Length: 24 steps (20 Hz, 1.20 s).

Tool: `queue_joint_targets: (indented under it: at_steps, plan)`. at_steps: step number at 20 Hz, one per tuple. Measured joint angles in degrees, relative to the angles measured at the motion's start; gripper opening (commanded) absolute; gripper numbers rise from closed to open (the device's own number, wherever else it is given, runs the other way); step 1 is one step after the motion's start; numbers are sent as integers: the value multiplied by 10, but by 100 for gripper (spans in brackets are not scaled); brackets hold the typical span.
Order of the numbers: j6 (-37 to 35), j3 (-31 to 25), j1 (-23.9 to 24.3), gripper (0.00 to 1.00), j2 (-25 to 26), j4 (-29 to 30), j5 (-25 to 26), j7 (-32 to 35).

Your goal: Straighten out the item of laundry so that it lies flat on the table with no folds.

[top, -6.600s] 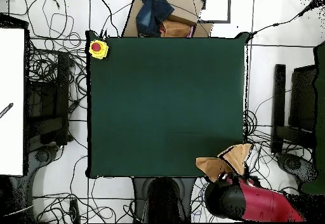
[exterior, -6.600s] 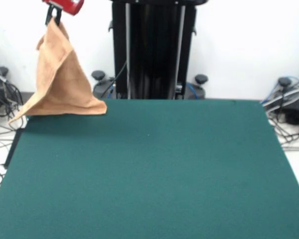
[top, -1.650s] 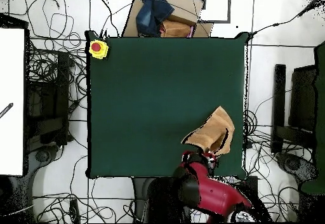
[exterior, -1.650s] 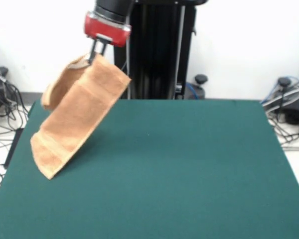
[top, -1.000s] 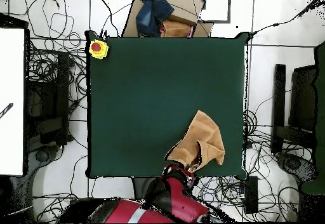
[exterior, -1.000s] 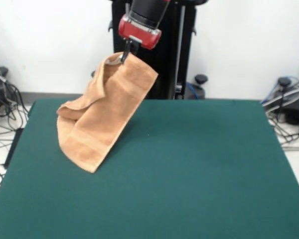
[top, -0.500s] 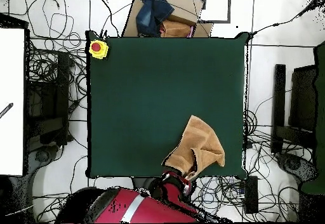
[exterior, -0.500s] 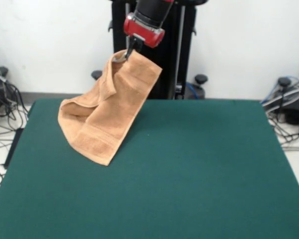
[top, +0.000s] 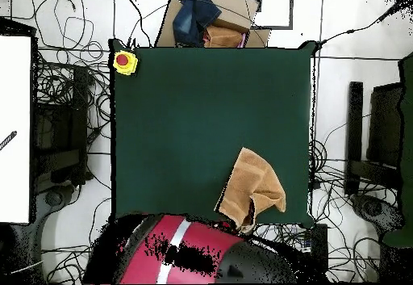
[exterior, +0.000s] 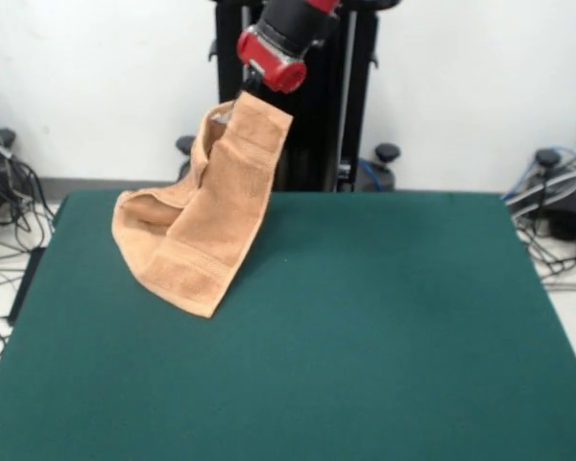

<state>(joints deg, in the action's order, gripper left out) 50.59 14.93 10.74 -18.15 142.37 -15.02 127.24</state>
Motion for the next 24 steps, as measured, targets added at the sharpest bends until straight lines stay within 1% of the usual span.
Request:
queue_joint_targets:
  at_steps: [3, 4, 9, 10, 13, 20, 24]
  plan:
    - [30, -25, 17, 0, 22, 13, -4, 118]
    - [36, -41, 28, 0, 36, 21, -4, 199]
    - [36, -62, 36, 0, 56, 28, -4, 329]
    - [36, -65, 32, 0, 60, 27, -4, 369]
    - [36, -68, 17, 0, 56, 27, -4, 405]
    - [35, -70, -11, 0, 49, 28, -3, 406]
    - [17, -66, -7, 0, 37, 28, 12, 406]
